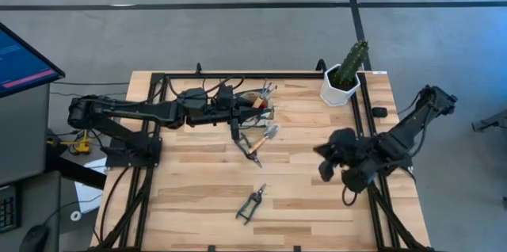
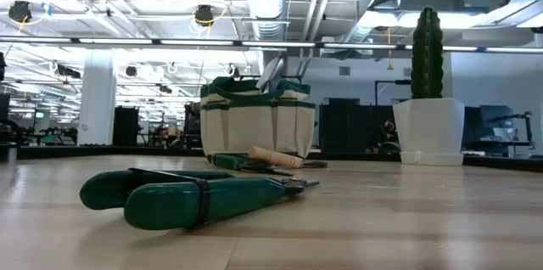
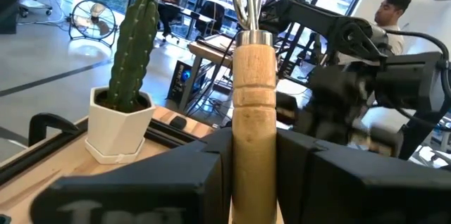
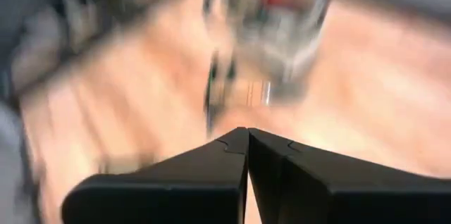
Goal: Pick & Place Garden tools in Gardening bag
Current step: Put the brown hand rake into the brown gardening bag
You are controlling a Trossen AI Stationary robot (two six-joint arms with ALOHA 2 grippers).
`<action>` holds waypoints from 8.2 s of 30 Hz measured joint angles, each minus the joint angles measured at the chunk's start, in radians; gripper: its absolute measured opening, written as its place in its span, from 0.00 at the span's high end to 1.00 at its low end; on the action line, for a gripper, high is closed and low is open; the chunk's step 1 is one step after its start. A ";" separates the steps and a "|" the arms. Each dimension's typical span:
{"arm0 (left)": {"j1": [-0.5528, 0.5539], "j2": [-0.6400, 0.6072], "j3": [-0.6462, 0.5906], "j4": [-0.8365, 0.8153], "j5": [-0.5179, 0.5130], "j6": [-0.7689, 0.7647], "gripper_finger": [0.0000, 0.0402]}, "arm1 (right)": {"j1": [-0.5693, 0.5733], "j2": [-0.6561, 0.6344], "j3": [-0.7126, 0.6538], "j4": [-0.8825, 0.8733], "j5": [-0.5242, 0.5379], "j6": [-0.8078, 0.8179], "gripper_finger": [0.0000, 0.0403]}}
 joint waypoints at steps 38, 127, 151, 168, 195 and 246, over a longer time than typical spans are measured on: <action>0.009 -0.027 -0.001 -0.042 -0.026 0.022 0.88 | -0.737 -0.009 -0.243 1.311 -0.666 -0.927 1.00; 0.020 0.010 0.001 -0.044 -0.050 -0.040 0.87 | -0.792 0.243 -0.117 1.788 -0.665 -0.917 0.95; 0.022 0.008 -0.002 0.013 -0.061 -0.034 0.67 | -0.790 0.237 -0.115 1.790 -0.670 -0.931 1.00; 0.024 -0.150 -0.042 0.012 -0.011 -0.027 0.49 | -0.790 0.152 -0.116 1.667 -0.658 -1.001 1.00; 0.057 -0.394 -0.211 0.013 -0.029 -0.027 0.58 | -0.737 -0.069 -0.366 1.341 -0.421 -0.978 1.00; 0.057 -0.393 -0.211 0.013 -0.027 -0.027 0.58 | -0.976 0.335 -0.485 1.882 -0.485 -0.931 1.00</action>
